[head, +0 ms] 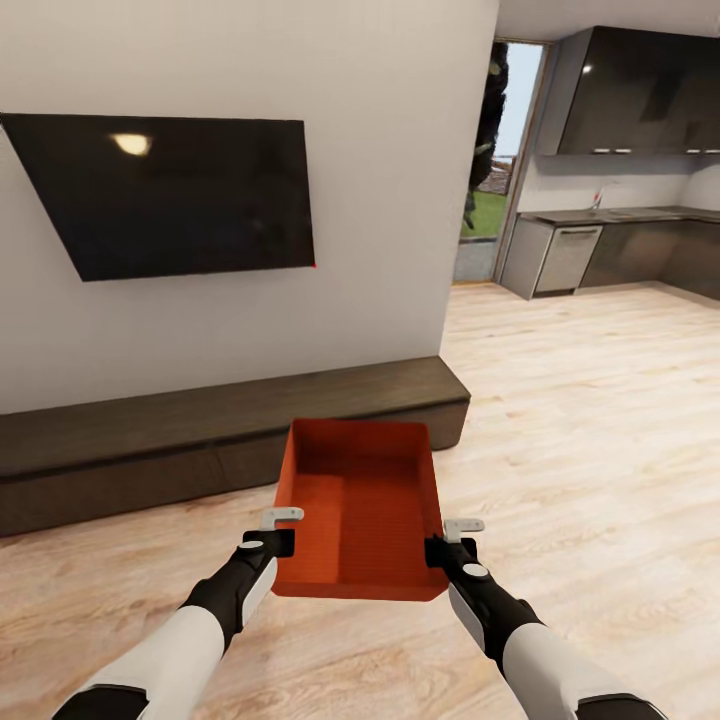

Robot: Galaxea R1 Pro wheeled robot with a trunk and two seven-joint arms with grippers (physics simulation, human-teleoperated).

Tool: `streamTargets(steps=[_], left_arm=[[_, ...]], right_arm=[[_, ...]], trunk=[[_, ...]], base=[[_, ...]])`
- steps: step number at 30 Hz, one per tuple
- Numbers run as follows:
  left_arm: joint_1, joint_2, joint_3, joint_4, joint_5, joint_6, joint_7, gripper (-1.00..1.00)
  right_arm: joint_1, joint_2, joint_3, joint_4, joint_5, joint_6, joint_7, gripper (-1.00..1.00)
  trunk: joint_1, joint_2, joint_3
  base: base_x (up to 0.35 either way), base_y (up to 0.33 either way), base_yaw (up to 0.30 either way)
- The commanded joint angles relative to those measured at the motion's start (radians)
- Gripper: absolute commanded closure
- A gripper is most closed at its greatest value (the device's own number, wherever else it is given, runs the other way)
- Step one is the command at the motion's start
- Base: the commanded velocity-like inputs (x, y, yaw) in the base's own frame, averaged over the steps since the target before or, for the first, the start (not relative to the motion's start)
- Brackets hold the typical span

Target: Move the two storage containers from the living room to the garage. In the garage, place one container on the floor and stack the other container on top of it (either order is fine).

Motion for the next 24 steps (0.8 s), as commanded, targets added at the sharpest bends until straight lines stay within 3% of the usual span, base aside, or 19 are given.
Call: streamTargets(steps=[1,24], left_arm=[[-0.001,0.009,0.034,-0.006,-0.012,-0.033,0.010,1.00],[-0.001,0.013,0.034,-0.006,-0.008,-0.033,0.012,1.00]], right_arm=[[0.000,-0.001,-0.011,0.002,-0.017,-0.002,-0.004,1.00],[0.000,-0.002,-0.012,0.002,-0.017,-0.002,-0.004,1.00]], trunk=[[0.000,-0.001,0.001],[0.000,-0.001,0.037]], base=[[0.000,0.000,0.000],[0.000,0.000,0.000]])
